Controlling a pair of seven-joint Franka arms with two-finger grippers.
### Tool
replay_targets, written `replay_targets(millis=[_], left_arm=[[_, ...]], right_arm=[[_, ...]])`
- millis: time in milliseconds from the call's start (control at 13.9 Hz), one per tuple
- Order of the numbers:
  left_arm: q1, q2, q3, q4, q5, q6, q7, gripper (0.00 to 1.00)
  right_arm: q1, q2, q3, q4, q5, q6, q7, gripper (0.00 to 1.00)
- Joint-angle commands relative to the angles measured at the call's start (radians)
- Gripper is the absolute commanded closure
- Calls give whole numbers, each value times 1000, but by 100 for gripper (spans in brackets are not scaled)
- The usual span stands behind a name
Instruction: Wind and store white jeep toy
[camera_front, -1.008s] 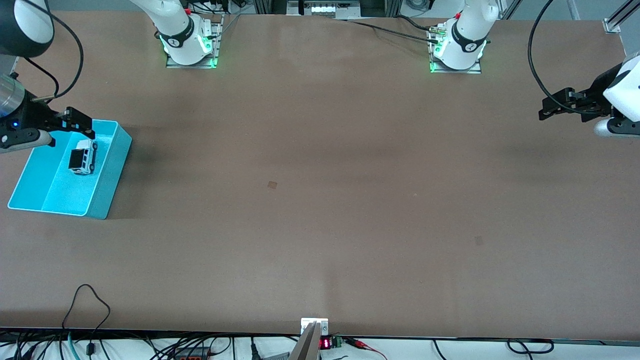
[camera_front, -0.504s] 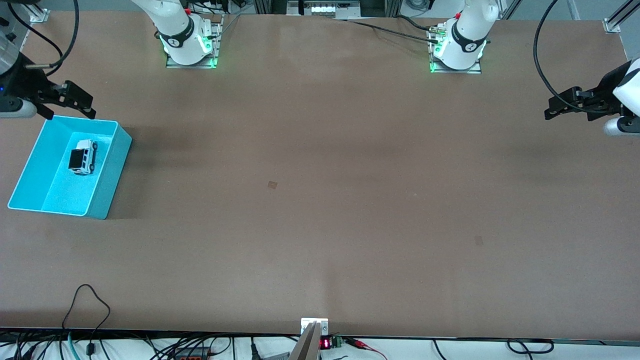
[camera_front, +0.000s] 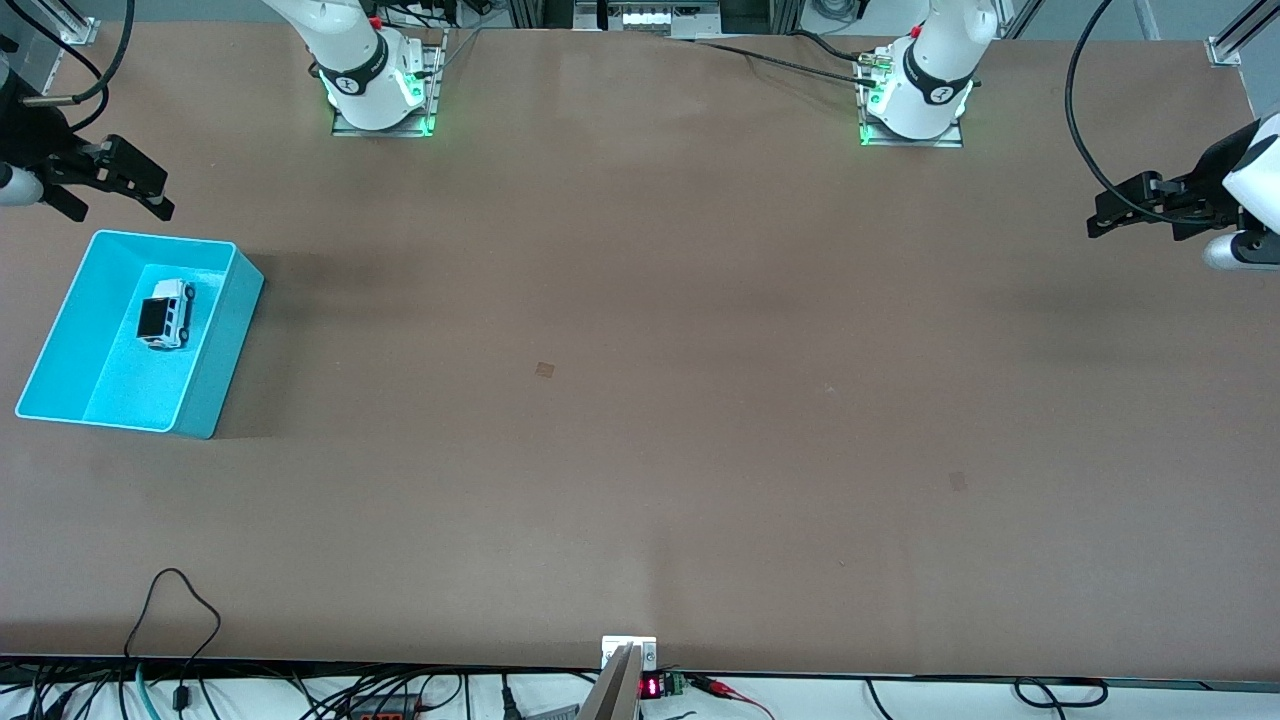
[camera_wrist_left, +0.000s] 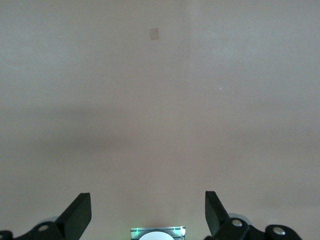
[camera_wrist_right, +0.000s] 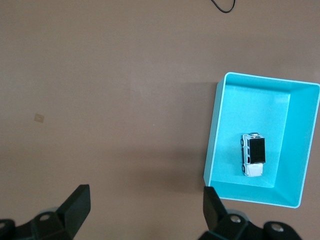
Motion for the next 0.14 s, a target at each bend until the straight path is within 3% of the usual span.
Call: replay_targets(millis=[0, 72], left_arm=[[10, 4, -4, 25, -6, -37, 60, 0], [11, 3, 5, 31, -10, -45, 77, 0]], right_arm=[[-14, -5, 14, 13, 16, -16, -10, 0], [-14, -5, 15, 13, 16, -17, -10, 0]])
